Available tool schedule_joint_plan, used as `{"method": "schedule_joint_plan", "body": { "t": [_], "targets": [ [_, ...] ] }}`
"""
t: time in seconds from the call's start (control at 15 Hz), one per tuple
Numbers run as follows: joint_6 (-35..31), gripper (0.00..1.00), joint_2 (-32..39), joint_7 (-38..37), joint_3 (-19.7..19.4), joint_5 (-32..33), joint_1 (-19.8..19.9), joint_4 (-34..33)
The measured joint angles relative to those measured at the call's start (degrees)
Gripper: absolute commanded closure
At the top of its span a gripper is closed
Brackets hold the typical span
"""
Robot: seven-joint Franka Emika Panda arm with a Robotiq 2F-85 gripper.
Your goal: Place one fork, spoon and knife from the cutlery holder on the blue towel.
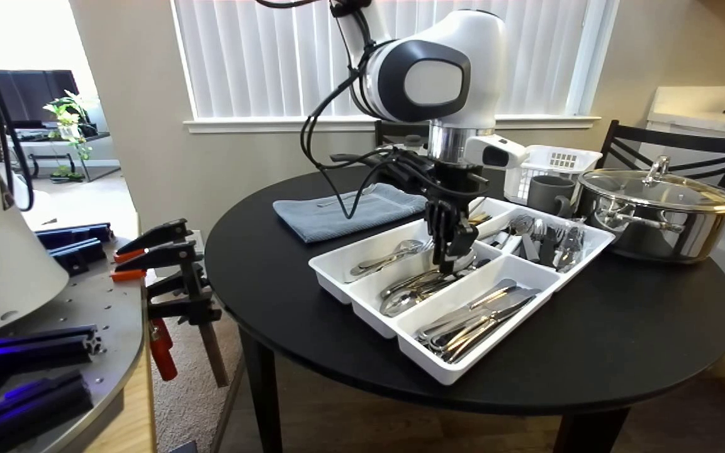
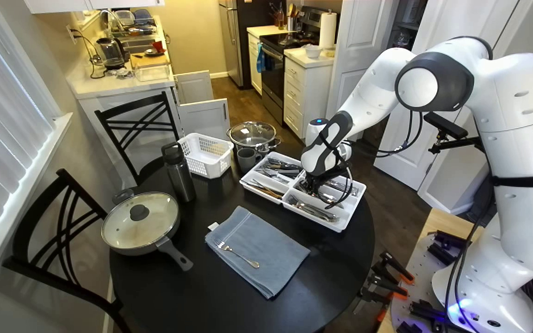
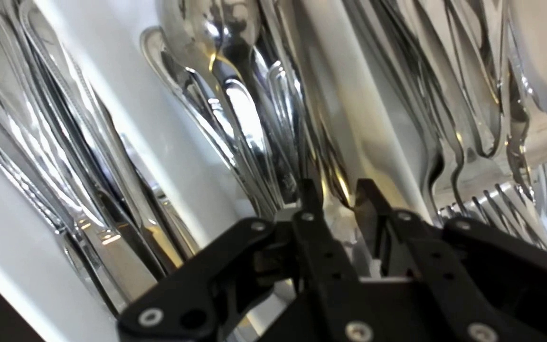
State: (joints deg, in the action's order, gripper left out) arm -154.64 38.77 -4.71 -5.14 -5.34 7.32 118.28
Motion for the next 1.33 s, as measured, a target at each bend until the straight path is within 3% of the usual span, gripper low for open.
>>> {"method": "schedule_joint_plan", "body": {
  "t": [0.27,0.33,0.47,1.33],
  "targets": [
    [0.00,0.79,0.43,0.00,0.16,0.00,-0.02,0.29],
    [0.00,0.92,0.46,0.00,0.15,0.00,-0.02,0.31],
    [0.00,1.00,0.46,0.00,0.15,0.00,-0.02,0.33],
    [0.39,0.99,-0.32,0.02,-0.48,0.67,-0.49,0.30]
  ]
}}
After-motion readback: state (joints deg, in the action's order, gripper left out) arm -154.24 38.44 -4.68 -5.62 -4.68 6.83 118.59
